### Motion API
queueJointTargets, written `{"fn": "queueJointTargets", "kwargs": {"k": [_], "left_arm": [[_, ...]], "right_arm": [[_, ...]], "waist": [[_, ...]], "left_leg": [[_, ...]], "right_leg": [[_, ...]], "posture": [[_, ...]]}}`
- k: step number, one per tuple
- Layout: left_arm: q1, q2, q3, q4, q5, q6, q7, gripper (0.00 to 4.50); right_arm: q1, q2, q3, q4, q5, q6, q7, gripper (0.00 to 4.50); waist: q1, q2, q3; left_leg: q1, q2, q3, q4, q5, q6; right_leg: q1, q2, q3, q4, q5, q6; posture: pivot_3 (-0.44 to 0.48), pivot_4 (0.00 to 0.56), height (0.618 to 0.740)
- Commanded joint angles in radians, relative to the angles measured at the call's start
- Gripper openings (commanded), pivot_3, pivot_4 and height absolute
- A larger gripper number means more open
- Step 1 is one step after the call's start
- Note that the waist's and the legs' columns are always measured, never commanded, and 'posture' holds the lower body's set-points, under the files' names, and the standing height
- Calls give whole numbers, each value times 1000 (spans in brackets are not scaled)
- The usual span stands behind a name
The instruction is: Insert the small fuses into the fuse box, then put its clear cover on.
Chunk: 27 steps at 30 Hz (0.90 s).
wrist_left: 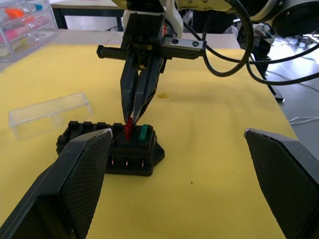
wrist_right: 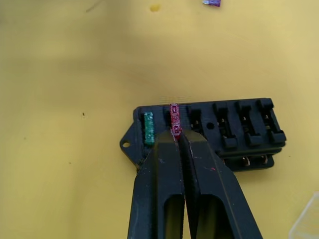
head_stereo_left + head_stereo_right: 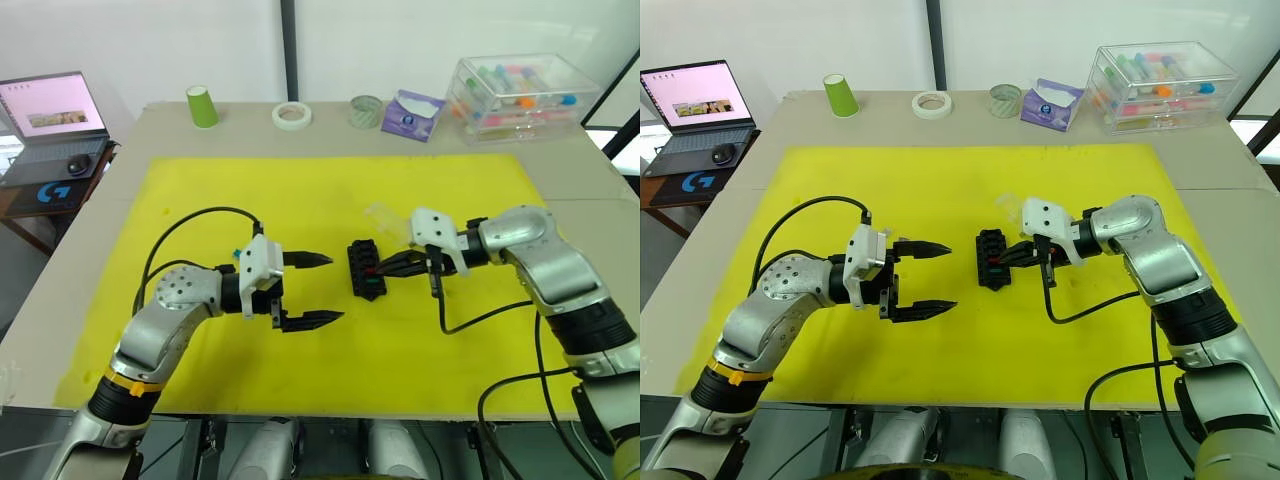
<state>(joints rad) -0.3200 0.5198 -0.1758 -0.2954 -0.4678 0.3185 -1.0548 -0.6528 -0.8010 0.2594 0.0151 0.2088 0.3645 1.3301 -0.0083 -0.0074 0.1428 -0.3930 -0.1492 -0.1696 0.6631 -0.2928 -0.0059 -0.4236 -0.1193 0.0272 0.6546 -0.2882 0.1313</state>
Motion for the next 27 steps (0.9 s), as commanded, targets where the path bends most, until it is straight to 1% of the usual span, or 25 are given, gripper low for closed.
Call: {"fn": "queueJointTargets", "kwargs": {"k": [1,27], "left_arm": [[0,-3,4,-29,-6,-3,6,4473],[8,-2,2,-42,-11,9,14,4473]], "right_arm": [[-26,8,-8,3,-5,-22,13,0],[-26,23,2,41,-36,-57,39,0]], "waist": [[0,0,0],[-1,0,0]], "left_leg": [[0,0,0,0,0,0],[0,0,0,0,0,0]], "right_leg": [[0,0,0,0,0,0],[0,0,0,0,0,0]], "posture": [[0,150,740],[0,150,740]]}}
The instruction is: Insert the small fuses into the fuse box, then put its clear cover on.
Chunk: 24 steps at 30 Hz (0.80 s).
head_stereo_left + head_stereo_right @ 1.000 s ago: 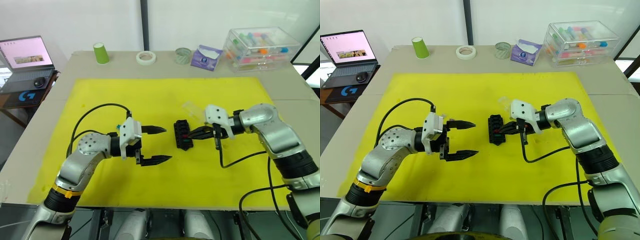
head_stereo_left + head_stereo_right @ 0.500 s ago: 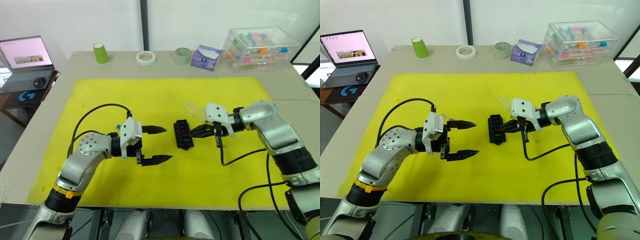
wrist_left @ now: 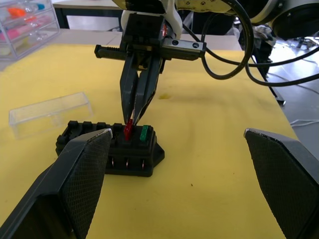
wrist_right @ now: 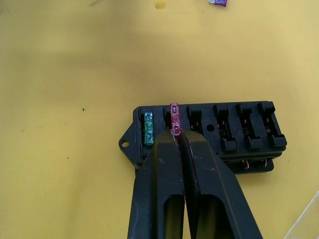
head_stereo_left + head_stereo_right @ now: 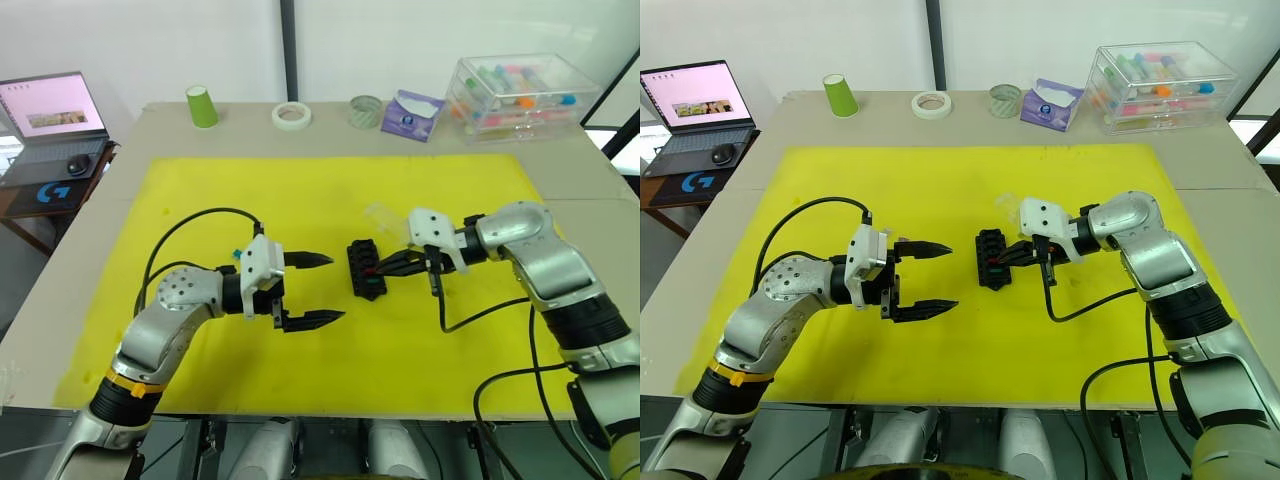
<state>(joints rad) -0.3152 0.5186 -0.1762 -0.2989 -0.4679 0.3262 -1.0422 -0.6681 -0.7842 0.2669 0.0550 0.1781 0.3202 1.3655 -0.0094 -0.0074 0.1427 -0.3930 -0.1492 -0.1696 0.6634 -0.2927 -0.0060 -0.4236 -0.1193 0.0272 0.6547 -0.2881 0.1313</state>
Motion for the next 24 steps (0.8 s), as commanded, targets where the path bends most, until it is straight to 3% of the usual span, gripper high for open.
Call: {"fn": "queueJointTargets", "kwargs": {"k": [1,24], "left_arm": [[3,-1,3,-40,-11,2,3,4473],[-6,-2,5,-34,-3,5,4,4473]], "right_arm": [[-10,7,-5,1,-6,-13,2,0],[0,9,4,31,-40,-83,9,0]], "waist": [[0,0,0],[-1,0,0]], "left_leg": [[0,0,0,0,0,0],[0,0,0,0,0,0]], "right_leg": [[0,0,0,0,0,0],[0,0,0,0,0,0]], "posture": [[0,150,740],[0,150,740]]}}
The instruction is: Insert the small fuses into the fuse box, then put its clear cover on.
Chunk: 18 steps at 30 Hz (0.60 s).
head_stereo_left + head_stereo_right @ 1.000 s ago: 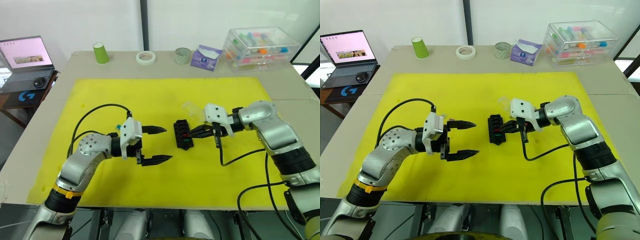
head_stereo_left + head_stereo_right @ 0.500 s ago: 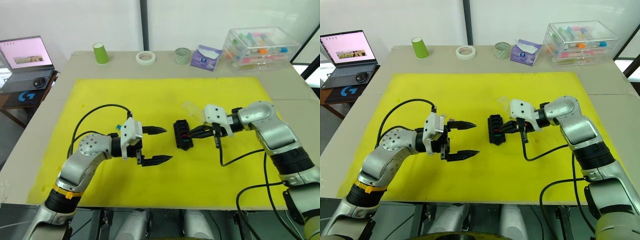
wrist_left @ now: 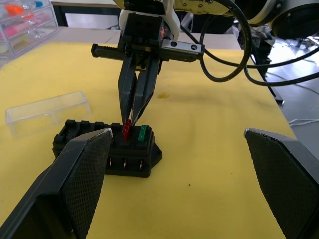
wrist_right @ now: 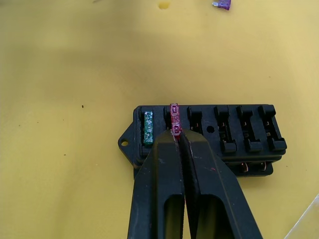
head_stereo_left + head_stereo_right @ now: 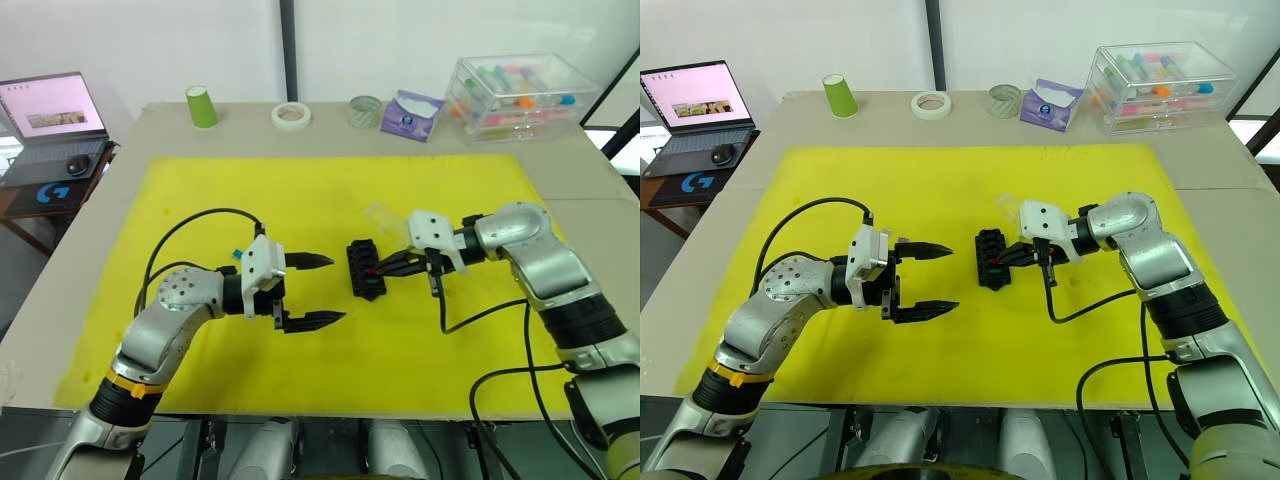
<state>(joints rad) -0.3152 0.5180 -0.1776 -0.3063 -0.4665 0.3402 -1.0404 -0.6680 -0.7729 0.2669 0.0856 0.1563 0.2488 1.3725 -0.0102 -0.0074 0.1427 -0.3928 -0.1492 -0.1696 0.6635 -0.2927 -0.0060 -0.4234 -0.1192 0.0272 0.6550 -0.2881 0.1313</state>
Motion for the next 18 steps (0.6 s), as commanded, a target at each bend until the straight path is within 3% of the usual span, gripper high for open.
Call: {"fn": "queueJointTargets", "kwargs": {"k": [1,12,18], "left_arm": [[-6,-2,6,-27,-5,-9,1,4473],[-7,-2,2,-27,0,-8,5,4473],[-9,-2,2,-26,2,-9,5,4500]], "right_arm": [[1,-4,5,1,-20,-15,4,0],[-4,3,2,12,-27,-34,6,0],[-7,9,-5,15,-26,-37,2,1672]], "waist": [[0,0,0],[0,0,0],[1,0,0]], "left_leg": [[0,0,0,0,0,0],[0,0,0,0,0,0],[0,0,0,0,0,0]], "right_leg": [[0,0,0,0,0,0],[0,0,0,0,0,0],[0,0,0,0,0,0]], "posture": [[0,150,740],[0,150,740],[0,150,740]]}}
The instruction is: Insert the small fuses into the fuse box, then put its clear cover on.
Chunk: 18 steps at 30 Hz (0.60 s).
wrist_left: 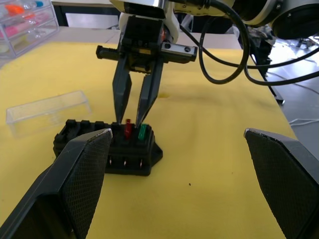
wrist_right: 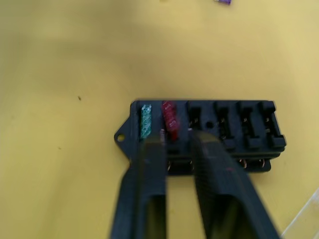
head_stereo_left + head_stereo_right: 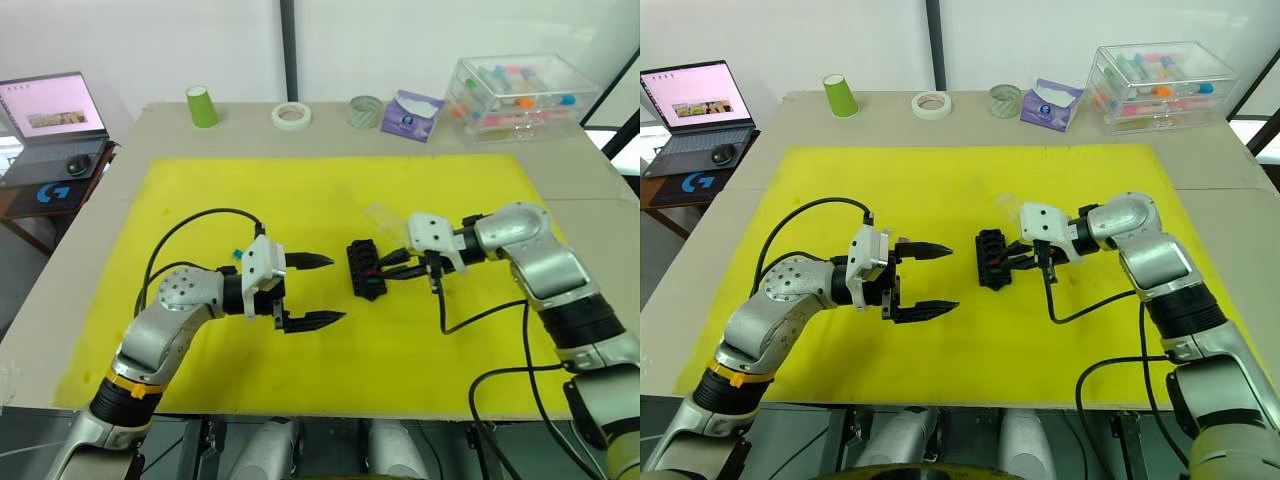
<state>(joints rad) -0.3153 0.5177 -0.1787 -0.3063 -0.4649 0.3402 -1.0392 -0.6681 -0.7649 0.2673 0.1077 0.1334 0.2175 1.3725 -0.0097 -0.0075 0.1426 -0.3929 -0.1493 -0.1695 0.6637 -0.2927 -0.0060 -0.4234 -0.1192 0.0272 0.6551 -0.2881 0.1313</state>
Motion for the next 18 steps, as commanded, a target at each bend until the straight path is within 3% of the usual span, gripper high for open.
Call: {"fn": "queueJointTargets", "kwargs": {"k": [1,2,18], "left_arm": [[-9,-1,3,-25,1,-9,4,4500],[-10,-2,3,-24,1,-9,4,4500],[-17,-9,0,-19,6,-12,4,4500]], "right_arm": [[-9,1,-8,-8,-1,-2,2,2051],[-10,2,-9,-8,0,0,2,2360],[-31,-9,-44,-11,46,42,13,2360]], "waist": [[0,0,0],[0,0,0],[0,0,0]], "left_leg": [[0,0,0,0,0,0],[0,0,0,0,0,0],[0,0,0,0,0,0]], "right_leg": [[0,0,0,0,0,0],[0,0,0,0,0,0],[0,0,0,0,0,0]], "posture": [[0,150,740],[0,150,740],[0,150,740]]}}
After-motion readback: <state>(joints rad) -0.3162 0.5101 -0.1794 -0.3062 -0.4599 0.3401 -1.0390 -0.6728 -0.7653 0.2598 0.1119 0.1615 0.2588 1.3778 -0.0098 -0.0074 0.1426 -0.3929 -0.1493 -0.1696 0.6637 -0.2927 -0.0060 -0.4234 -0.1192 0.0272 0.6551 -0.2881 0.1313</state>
